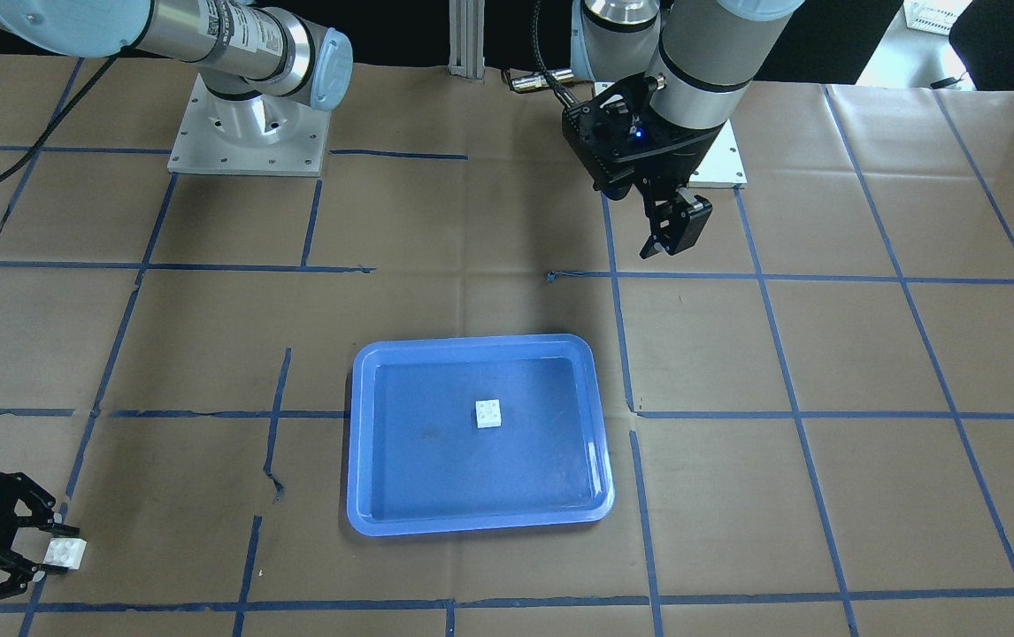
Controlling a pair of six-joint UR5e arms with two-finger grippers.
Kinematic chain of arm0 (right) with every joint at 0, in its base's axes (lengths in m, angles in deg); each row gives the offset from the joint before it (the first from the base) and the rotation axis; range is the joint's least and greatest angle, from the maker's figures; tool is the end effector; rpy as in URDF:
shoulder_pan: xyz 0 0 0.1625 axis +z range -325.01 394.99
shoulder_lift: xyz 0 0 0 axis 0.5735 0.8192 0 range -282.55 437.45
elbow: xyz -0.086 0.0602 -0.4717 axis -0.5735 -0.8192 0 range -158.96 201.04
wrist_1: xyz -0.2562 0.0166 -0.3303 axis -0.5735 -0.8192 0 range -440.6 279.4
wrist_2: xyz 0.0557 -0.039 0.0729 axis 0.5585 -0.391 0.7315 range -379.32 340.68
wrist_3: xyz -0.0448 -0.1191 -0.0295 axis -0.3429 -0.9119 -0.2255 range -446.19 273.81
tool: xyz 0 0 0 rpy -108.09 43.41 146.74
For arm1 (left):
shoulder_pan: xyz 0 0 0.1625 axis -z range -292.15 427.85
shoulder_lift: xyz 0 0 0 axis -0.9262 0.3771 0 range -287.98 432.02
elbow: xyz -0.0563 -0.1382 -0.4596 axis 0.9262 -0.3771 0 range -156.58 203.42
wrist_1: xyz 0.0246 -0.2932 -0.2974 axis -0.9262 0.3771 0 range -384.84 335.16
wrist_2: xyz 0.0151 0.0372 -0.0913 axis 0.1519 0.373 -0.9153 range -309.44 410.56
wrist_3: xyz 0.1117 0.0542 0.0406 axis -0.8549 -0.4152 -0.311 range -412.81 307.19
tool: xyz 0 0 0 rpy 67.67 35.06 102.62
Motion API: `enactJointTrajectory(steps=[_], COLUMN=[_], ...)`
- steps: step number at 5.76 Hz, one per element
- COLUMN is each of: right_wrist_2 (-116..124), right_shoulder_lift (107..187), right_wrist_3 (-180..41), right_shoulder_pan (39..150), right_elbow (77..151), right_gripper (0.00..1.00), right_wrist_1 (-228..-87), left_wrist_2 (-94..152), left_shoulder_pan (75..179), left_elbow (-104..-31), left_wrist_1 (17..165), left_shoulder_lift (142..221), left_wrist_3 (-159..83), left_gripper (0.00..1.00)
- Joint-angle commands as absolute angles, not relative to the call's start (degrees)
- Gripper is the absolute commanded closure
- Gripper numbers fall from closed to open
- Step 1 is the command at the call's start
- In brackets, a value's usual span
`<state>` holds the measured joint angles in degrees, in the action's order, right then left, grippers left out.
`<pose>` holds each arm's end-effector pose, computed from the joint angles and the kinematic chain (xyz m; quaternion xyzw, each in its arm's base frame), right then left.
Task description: Assemble white blocks and place on blue tray
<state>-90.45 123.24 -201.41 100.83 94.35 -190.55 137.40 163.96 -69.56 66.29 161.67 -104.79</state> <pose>-0.1555 -0.7755 0.1900 -0.6948 0.6973 -0.1308 0.1178 -0.1912 -0.4665 0.4907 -0.4843 -0.8738 -0.0194 0.0382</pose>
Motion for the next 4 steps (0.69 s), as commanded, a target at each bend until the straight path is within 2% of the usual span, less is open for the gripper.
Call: enactJointTrajectory(steps=[1,3,4], right_wrist_2=[-90.4,-89.5,-84.8], right_shoulder_lift=[123.6,127.1,129.2], right_wrist_3=[-201.4,-201.4,-201.4], right_shoulder_pan=[100.8,101.0,102.0], right_elbow=[94.0,94.2,94.9], right_gripper=[0.72,0.75,0.75], right_wrist_1=[-190.6,-190.0,-188.0], left_wrist_2=[138.4,139.1,143.7], left_shoulder_pan=[163.4,163.1,163.0], left_elbow=[-69.9,-69.4,-69.6], left_wrist_1=[65.6,61.0,61.1], left_shoulder_lift=[158.8,157.8,157.4], left_wrist_3=[-83.4,-56.7,-51.2], left_gripper=[0.01,0.01,0.01])
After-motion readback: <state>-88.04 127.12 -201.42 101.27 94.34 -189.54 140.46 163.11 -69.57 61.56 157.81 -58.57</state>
